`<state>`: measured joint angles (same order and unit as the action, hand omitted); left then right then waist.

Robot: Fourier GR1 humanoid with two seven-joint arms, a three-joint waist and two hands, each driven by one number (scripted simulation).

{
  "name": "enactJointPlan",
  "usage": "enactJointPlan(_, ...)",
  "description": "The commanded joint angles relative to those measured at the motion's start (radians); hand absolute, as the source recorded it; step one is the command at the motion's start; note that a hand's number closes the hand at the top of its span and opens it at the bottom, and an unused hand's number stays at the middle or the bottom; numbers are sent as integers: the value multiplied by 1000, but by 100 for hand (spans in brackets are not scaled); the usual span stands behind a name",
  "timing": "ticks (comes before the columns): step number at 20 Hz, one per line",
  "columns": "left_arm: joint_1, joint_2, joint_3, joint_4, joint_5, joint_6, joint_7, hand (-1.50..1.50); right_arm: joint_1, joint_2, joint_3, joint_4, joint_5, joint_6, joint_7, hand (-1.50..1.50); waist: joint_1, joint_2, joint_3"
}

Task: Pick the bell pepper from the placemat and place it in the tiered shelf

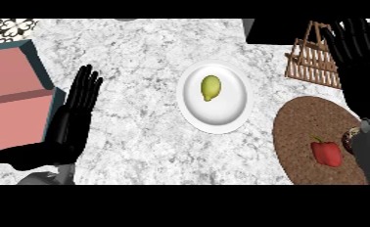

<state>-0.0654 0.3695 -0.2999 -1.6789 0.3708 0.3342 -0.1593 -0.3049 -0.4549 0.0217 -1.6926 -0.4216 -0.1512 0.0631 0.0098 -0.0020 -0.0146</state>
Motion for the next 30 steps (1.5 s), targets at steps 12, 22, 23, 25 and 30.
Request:
enactJointPlan(12, -49, 57, -50, 142, -124, 8, 119, 0, 325, -177, -295, 263, 256, -158, -221, 150, -78, 22, 19)
enactJointPlan(22, -143, -14, -86, 226, -193, -12, 149, 0, 464, -91, -427, 409, 49, 197, -656, -150, -27, 2, 15)
enactJointPlan(23, -123, -17, -92, 220, -204, 1, 137, 0, 474, -87, -381, 433, 102, 213, -693, -150, -21, 3, 15)
enactJointPlan(25, -129, 6, -43, 244, -157, -58, 126, 0, 525, -107, -349, 377, 171, 190, -668, -150, -20, 2, 14)
enactJointPlan(30, -125, -9, -45, 251, -184, -61, 125, 0, 565, -204, -325, 151, 249, 132, -435, -150, -19, 1, 13)
